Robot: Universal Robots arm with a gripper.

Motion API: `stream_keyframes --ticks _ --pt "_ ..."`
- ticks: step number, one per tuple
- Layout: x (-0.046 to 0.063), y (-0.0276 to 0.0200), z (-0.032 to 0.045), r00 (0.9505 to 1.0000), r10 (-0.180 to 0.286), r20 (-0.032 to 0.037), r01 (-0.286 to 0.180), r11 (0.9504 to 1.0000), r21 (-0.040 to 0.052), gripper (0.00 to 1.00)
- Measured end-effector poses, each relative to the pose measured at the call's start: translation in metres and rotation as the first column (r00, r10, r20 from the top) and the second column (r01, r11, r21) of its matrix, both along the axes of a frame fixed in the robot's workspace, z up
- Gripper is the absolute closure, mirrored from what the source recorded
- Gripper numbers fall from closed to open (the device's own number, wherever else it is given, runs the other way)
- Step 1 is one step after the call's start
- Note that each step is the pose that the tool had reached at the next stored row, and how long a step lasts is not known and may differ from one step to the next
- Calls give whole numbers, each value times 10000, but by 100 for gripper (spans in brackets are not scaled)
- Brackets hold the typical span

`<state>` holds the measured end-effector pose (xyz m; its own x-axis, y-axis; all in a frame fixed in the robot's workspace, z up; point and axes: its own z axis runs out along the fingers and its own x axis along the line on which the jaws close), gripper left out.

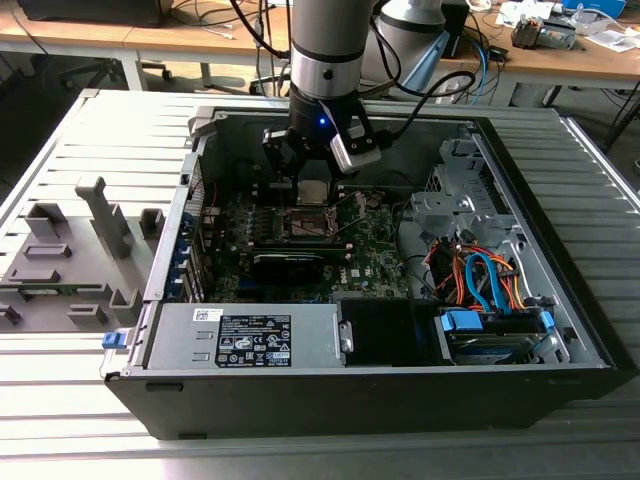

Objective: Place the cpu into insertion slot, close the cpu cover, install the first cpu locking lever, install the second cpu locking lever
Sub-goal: 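Place the cpu into insertion slot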

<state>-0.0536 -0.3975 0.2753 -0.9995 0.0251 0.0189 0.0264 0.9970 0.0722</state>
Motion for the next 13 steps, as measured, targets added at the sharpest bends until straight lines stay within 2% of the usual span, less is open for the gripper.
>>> stream_keyframes --ticks 2,4,13 --pt "1 0 -3 10000 3 0 -3 9999 -130 46" --pt "1 0 -6 10000 8 -1 -8 9998 -189 46" --pt "1 0 -6 10000 -70 -1 70 9998 -210 46"
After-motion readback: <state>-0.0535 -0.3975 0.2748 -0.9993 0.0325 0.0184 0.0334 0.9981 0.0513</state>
